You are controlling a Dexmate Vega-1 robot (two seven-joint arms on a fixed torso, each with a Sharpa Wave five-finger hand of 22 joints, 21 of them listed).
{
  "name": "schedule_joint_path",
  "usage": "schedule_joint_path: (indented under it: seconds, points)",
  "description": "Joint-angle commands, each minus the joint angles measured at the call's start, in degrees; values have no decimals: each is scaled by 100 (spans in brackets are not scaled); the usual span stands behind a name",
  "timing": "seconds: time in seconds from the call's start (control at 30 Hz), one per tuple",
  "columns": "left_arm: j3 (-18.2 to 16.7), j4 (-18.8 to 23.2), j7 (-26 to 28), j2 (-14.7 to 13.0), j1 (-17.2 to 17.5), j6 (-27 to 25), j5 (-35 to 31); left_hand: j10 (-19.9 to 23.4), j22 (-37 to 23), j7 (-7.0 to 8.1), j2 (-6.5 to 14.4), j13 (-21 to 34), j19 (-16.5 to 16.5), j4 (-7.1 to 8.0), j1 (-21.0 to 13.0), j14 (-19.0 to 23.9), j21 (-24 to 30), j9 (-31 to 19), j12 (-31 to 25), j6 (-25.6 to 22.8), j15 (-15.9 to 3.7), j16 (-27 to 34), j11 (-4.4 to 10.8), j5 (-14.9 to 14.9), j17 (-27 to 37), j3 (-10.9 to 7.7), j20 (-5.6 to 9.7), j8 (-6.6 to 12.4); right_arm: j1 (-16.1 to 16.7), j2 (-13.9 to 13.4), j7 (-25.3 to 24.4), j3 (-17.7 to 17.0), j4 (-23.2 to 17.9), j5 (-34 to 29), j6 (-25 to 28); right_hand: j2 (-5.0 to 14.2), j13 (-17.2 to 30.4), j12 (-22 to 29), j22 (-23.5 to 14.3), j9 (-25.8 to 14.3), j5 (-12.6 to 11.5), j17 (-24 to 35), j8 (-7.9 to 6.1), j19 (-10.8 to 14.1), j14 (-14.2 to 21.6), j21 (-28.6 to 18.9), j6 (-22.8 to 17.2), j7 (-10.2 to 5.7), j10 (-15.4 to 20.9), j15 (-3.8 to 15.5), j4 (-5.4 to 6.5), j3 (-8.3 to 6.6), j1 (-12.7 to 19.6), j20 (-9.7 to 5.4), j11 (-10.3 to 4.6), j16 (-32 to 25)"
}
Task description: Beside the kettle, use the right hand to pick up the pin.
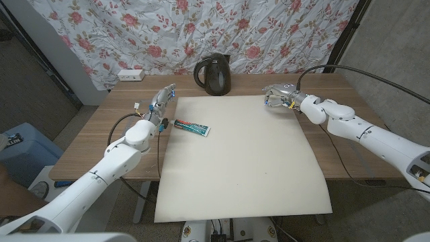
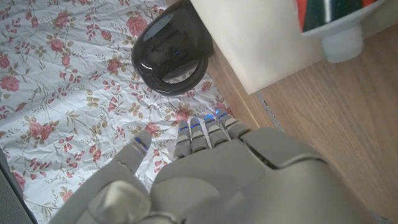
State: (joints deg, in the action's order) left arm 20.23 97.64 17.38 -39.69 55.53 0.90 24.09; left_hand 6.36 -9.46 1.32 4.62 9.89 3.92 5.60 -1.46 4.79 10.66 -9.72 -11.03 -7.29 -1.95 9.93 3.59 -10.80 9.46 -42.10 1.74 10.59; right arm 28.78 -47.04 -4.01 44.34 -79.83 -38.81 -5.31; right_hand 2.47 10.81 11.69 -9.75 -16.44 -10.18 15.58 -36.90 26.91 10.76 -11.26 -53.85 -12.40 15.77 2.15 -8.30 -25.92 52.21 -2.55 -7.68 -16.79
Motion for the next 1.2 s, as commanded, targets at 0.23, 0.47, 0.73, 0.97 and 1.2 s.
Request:
schedule_joint_path:
  seconds: [0.23, 0.47, 0.73, 0.97, 1.2]
  points:
    - [547, 709, 95, -435, -265, -868, -1379, 22, -21, 20, 496, 17, -20, 24, -6, -22, 6, -32, -2, -114, -69, 2, 34, 10, 25, -59, 141, 33, 435, -10, -391, -324, -353, 377, 283, 48, 16, 14, -10, -15, 7, 41, -42, 41, 11, -8, -93, -46, 57, 354, -12, 23, 9, -67, 25, -64]
    - [784, 962, 263, -465, -317, -1259, -2049, 102, -23, 35, 506, 17, 14, 124, 52, 24, 22, -33, -27, -195, -106, 39, 18, 15, 45, -44, 204, 47, 546, 5, -527, -413, -411, 521, 325, 53, 15, 23, -10, -7, 8, 53, -38, 37, 7, -5, -103, -46, 100, 351, -24, 40, 8, -65, 14, -70]
    - [1028, 1184, -58, -597, -490, -1530, -2534, 101, -23, 42, 516, 16, 17, 189, 79, -6, 22, -32, -17, -193, -128, 30, 6, 15, 51, -40, 241, 29, 645, 94, -741, -539, -398, 781, 313, 55, 14, 20, -10, 0, 9, 61, -31, 34, 6, -3, -105, -46, 113, 354, -35, 53, 10, -60, 18, -76]
    - [1332, 1429, -219, -610, -629, -2023, -3127, 61, -31, 59, 530, 17, -59, 327, 145, -70, 1, -34, 4, -158, -112, 27, -21, 19, 72, 3, 294, 3, 680, 177, -865, -562, -321, 927, 275, 58, 14, 18, -10, 6, 10, 69, -26, 30, -5, -1, -107, -47, 121, 346, -42, 63, 11, -55, 21, -76]
    - [1561, 1557, -425, -634, -703, -2237, -3568, -3, -42, 73, 541, 18, -156, 471, 207, -136, -14, -36, 27, -87, -124, 28, -48, 22, 89, 72, 373, -30, 767, 253, -1020, -648, -285, 1165, 273, 64, 13, 17, -11, 14, 13, 78, -19, 24, -4, 1, -111, -46, 138, 326, -49, 76, 8, -41, 31, -82]
